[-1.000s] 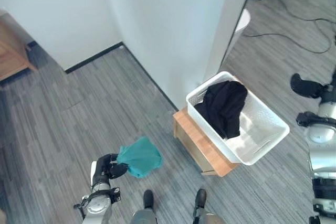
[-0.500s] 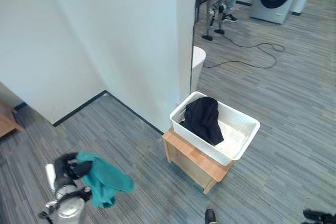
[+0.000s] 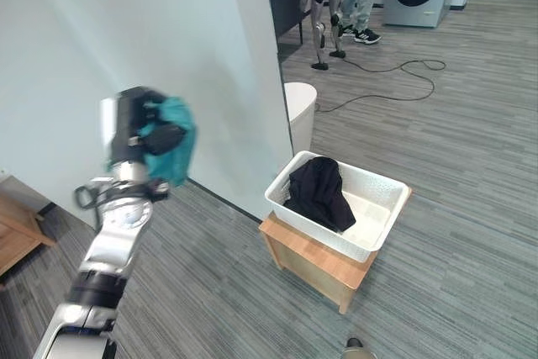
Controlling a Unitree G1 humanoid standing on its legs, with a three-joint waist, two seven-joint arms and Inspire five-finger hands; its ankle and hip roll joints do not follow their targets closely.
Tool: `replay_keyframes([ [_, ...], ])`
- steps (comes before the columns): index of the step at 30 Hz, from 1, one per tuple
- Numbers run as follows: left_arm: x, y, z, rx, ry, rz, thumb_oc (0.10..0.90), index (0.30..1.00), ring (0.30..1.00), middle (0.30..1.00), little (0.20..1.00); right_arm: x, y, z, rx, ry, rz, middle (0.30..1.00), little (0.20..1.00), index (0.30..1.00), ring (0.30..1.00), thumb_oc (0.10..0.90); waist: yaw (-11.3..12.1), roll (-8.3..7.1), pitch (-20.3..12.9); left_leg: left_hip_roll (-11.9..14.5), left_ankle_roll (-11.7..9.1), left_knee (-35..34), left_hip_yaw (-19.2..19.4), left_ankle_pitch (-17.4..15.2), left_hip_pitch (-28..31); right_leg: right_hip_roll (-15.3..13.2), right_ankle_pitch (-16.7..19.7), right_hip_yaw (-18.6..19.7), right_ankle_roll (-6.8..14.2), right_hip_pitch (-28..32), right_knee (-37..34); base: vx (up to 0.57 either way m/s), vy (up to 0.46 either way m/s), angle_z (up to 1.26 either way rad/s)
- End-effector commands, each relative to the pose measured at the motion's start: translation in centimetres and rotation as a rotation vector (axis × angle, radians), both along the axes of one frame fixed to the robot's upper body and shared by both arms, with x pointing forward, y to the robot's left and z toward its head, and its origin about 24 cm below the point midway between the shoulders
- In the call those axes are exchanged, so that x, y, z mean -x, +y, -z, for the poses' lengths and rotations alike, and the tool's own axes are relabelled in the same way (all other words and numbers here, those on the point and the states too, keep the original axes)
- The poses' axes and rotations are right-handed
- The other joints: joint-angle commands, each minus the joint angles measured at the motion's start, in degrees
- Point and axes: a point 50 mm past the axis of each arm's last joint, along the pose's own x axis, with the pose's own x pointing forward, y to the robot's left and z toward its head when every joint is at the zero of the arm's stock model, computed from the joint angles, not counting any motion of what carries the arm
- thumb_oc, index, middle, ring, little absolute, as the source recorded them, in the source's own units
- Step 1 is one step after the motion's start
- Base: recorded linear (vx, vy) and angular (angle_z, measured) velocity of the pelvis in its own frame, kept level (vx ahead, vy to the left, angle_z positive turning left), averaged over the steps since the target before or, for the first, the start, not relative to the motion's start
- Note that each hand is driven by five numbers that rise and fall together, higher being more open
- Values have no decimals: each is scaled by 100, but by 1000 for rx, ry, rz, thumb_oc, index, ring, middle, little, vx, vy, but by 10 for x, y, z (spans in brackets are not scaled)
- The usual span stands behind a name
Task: Pick up bed clothes into laundry basket.
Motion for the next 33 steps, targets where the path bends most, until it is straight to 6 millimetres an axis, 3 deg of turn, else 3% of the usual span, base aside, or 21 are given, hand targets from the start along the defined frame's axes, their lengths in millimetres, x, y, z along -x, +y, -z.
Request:
replay_keyframes([
  [1,-8,-19,-110,57,-392,114,400,300,300,300,300,3,10,7,-41,30,-12,900,900,900,900,800,-364,-431,-20,-135,-215,-141,-141,-369,349,46,752,-433,325,1602,-2329,1,-9,-10],
  [5,-18,-38,-131,19,-426,130,400,300,300,300,300,3,12,9,-59,38,-8,900,900,900,900,800,-526,-346,30,-126,-222,-141,-58,-352,336,60,780,-345,345,1522,-2329,6,-3,-17],
  [8,-24,-40,-146,-22,-440,92,400,300,300,300,300,4,13,10,-65,39,-7,900,900,900,900,800,-600,-302,75,-117,-232,-141,9,-353,342,71,788,-287,347,1483,-2329,33,-8,-19],
  [10,-33,-35,-162,-105,-445,-6,400,300,300,300,300,7,11,9,-65,40,-2,900,900,900,900,800,-762,-223,135,-109,-252,-141,98,-351,357,88,797,-207,359,1426,-2329,48,-9,-27],
  [16,-49,-10,-166,-200,-354,-179,400,300,300,300,300,14,1,5,-39,30,53,900,900,900,900,800,-974,-127,265,-64,-307,-141,268,-292,283,147,832,-115,371,1241,-2329,27,-25,-18],
  [19,-51,-8,-166,-197,-338,-189,400,300,300,300,300,17,-1,4,-34,32,69,900,900,900,900,800,-1001,-120,284,-41,-323,-141,318,-285,254,167,829,-108,368,1186,-2329,16,-28,-10],
  [25,-57,-16,-148,-168,-284,-162,400,300,300,300,300,27,0,5,-31,39,99,900,900,900,900,800,-1064,-143,373,-4,-342,-141,367,-265,243,195,809,-100,358,1139,-2329,15,-21,-5],
  [30,-58,-41,-105,-80,-204,-36,400,300,300,300,300,37,8,10,-47,71,103,900,900,900,900,800,-968,-248,383,7,-335,-141,327,-293,298,204,756,-167,335,1259,-2329,0,-2,1],
  [33,-57,-47,-85,-66,-158,-1,400,300,300,300,300,38,13,13,-57,80,90,900,900,900,900,800,-923,-311,351,10,-329,-141,311,-315,347,208,746,-184,328,1337,-2329,0,0,0],
])
